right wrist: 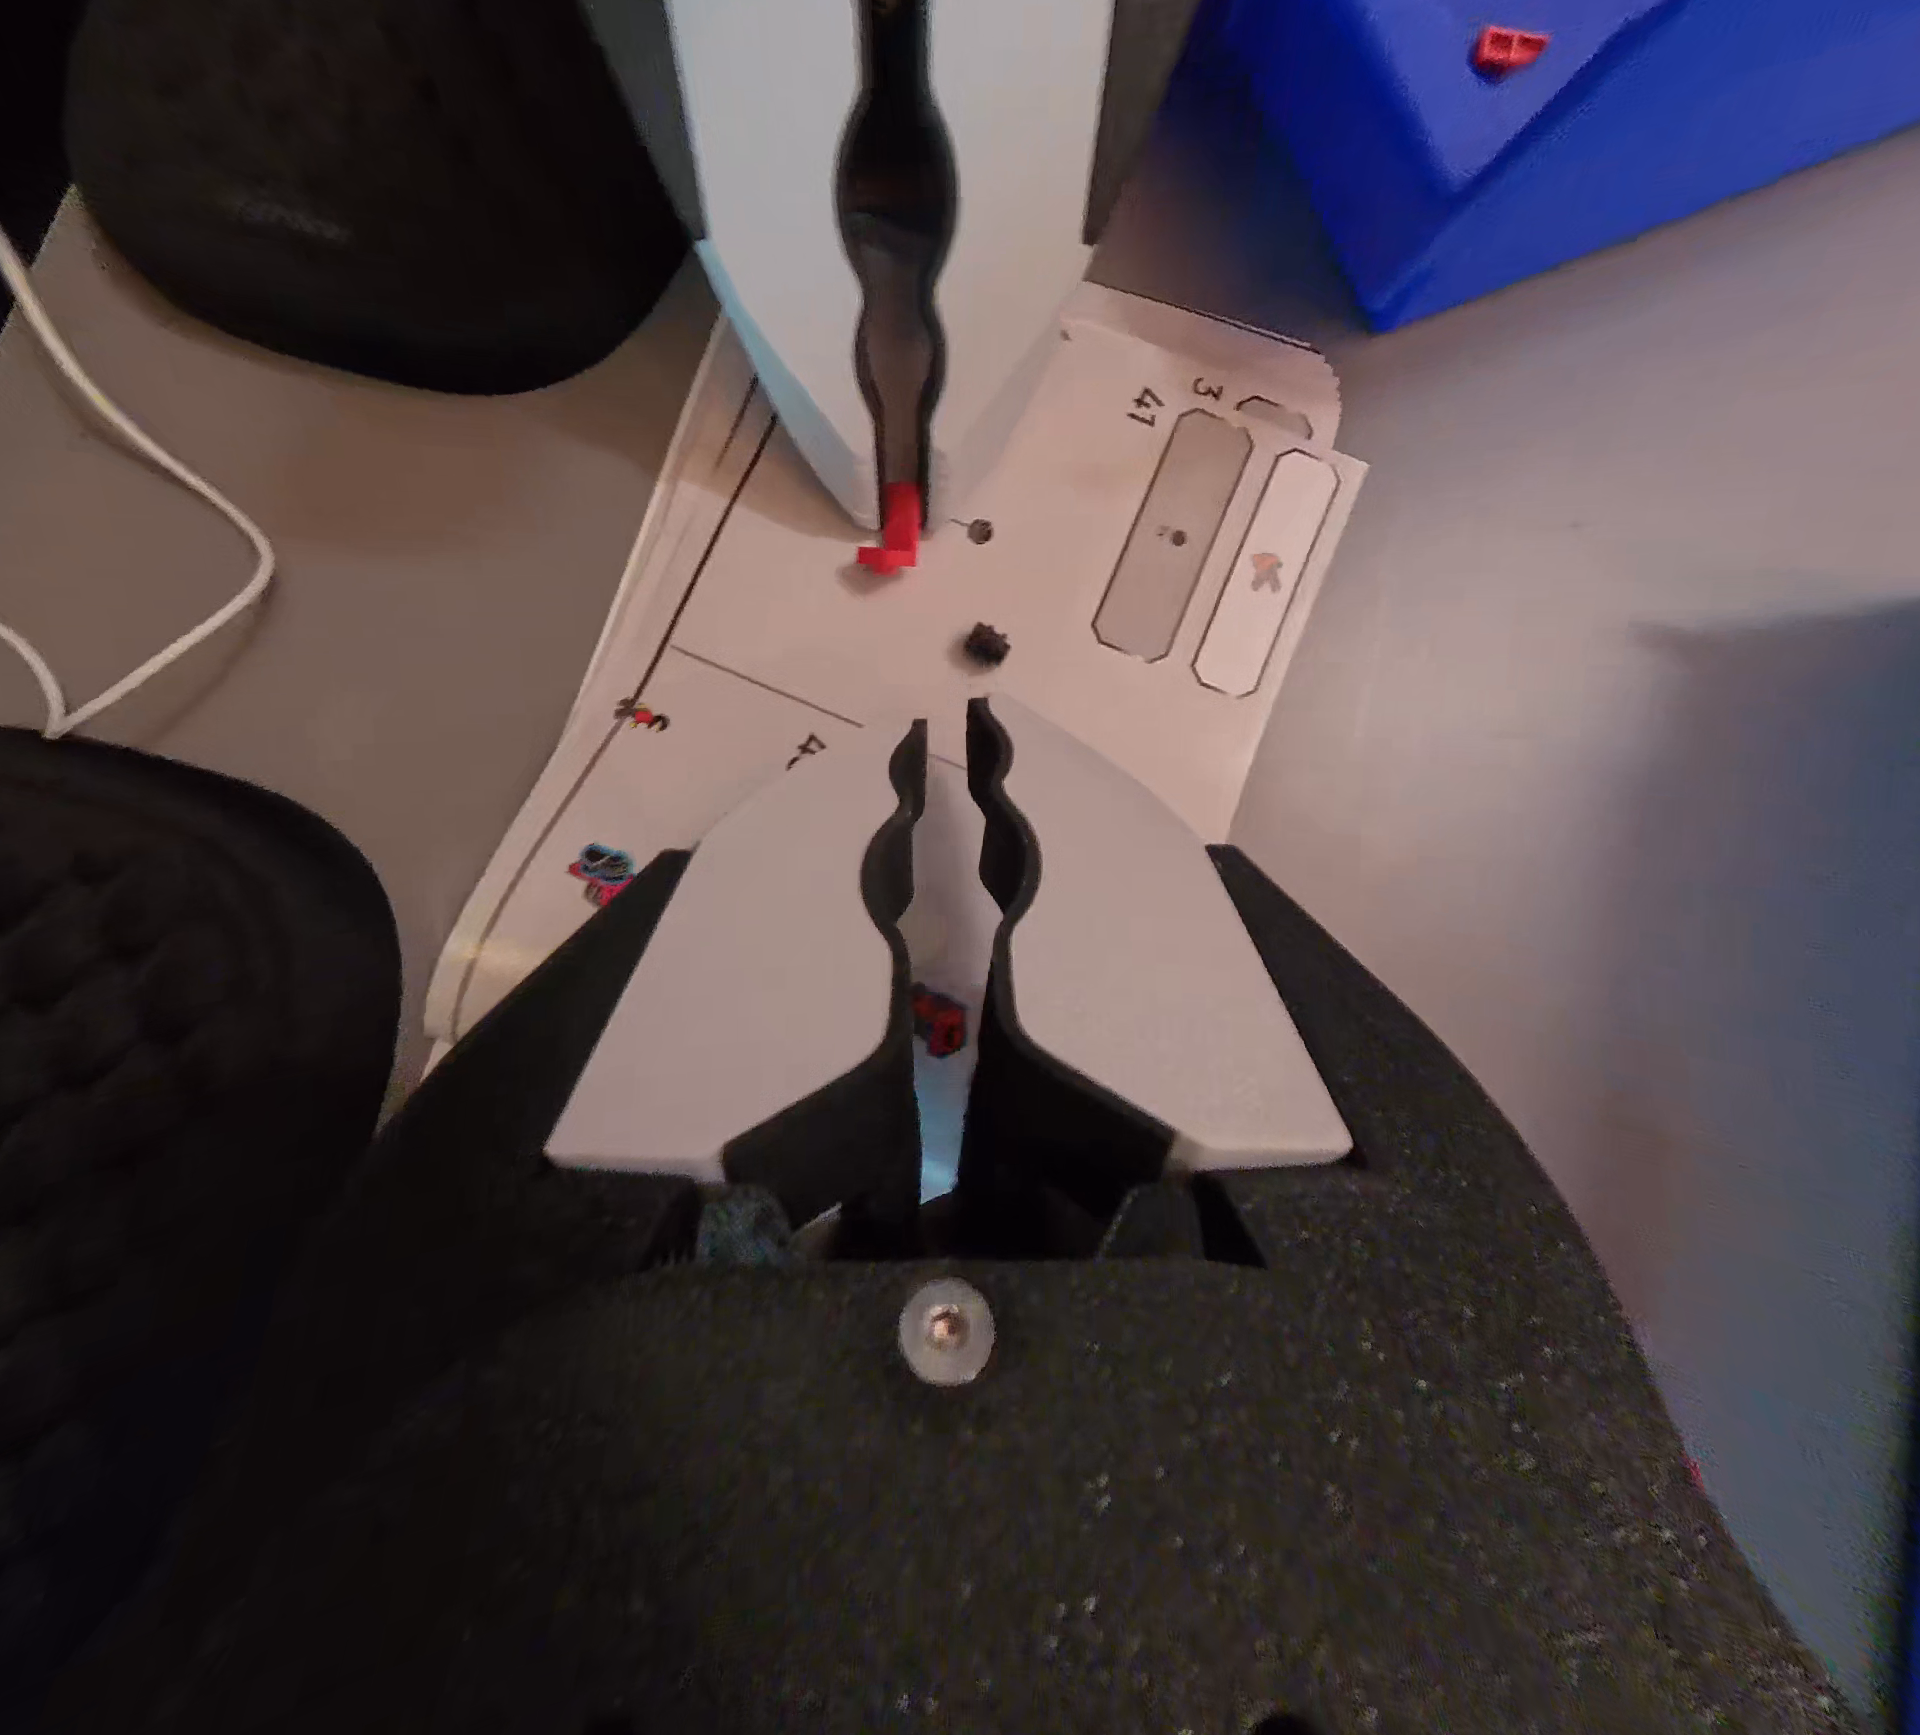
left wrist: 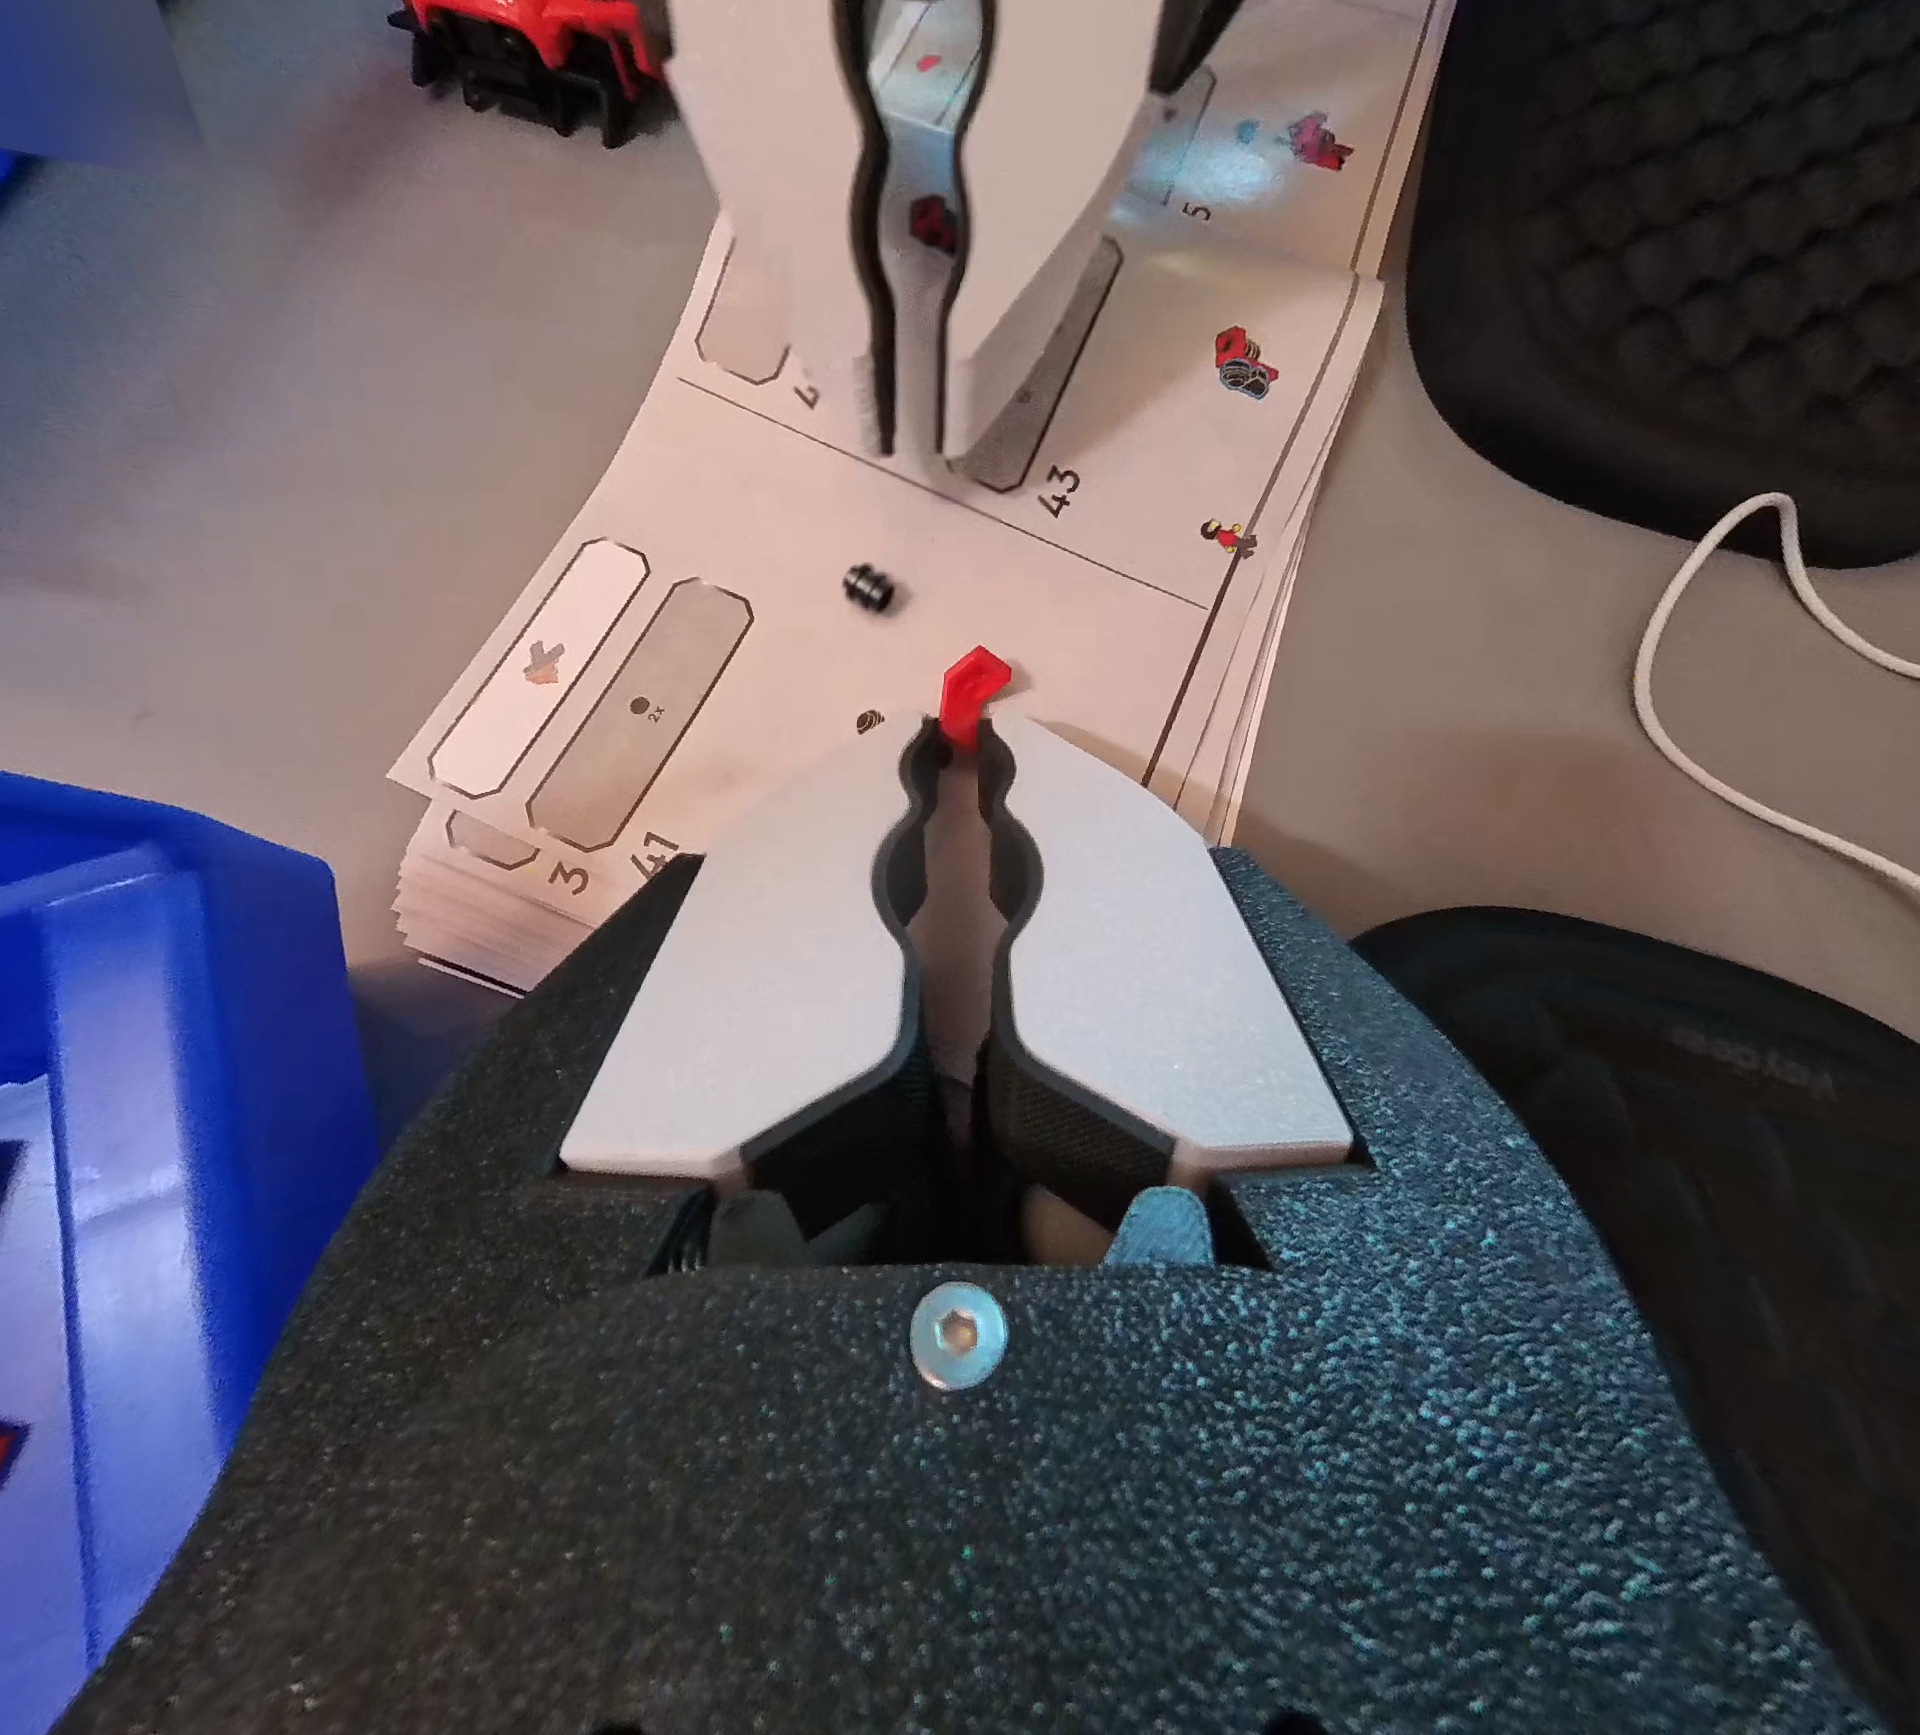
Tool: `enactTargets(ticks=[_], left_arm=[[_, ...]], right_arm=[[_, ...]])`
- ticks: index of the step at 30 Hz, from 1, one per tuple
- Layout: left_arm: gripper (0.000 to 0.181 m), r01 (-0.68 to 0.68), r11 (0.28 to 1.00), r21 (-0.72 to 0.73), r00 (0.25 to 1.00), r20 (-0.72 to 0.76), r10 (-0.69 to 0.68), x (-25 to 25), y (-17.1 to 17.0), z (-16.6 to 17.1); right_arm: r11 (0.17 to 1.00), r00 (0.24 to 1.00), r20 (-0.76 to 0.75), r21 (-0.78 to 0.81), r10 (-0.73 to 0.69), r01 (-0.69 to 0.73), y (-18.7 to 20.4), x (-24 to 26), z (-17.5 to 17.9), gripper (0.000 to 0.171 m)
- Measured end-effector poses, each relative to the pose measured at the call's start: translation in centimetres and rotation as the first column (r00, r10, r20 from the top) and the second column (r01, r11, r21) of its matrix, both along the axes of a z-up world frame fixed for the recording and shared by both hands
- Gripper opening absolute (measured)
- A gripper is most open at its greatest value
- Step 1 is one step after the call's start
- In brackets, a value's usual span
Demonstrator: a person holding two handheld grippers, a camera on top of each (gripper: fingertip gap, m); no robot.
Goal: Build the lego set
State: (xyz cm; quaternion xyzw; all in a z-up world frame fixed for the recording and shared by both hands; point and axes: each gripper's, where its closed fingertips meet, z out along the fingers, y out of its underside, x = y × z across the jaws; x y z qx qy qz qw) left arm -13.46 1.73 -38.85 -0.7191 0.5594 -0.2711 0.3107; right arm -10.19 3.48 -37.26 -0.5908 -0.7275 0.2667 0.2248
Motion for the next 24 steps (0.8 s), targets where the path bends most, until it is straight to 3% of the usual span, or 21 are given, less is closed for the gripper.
enactTargets(ticks=[10,13,16,18,22,24], left_arm=[[0.008,0.007,1.000,-0.010,1.000,0.008,-0.007,0.0,-0.1,0.1],[0.025,-0.010,1.000,-0.011,0.999,0.040,0.011,0.0,0.1,0.5],[0.032,-0.040,0.999,-0.021,0.997,0.070,0.041,-0.1,0.5,0.9],[0.033,-0.049,0.998,-0.027,0.996,0.077,0.051,-0.2,0.7,1.0],[0.016,-0.119,0.993,0.001,0.988,0.104,0.118,-0.7,1.6,1.6],[0.013,-0.143,0.990,0.011,0.985,0.096,0.141,-1.0,2.0,1.6]], right_arm=[[0.975,0.975,-0.014,0.020,0.220,-0.219,2.0,-3.6,-0.5,0.019],[0.986,0.985,-0.058,-0.003,0.164,-0.164,2.6,-4.2,0.8,0.014],[0.998,1.000,-0.005,-0.051,-0.028,0.028,3.4,-3.7,1.2,0.010],[0.994,0.998,-0.004,-0.089,-0.058,0.057,2.2,-3.3,1.7,0.015],[0.997,1.000,0.009,0.075,-0.012,0.011,2.2,-2.5,0.8,0.014],[0.999,1.000,0.028,0.041,0.012,-0.013,2.0,-2.3,0.2,0.008]])
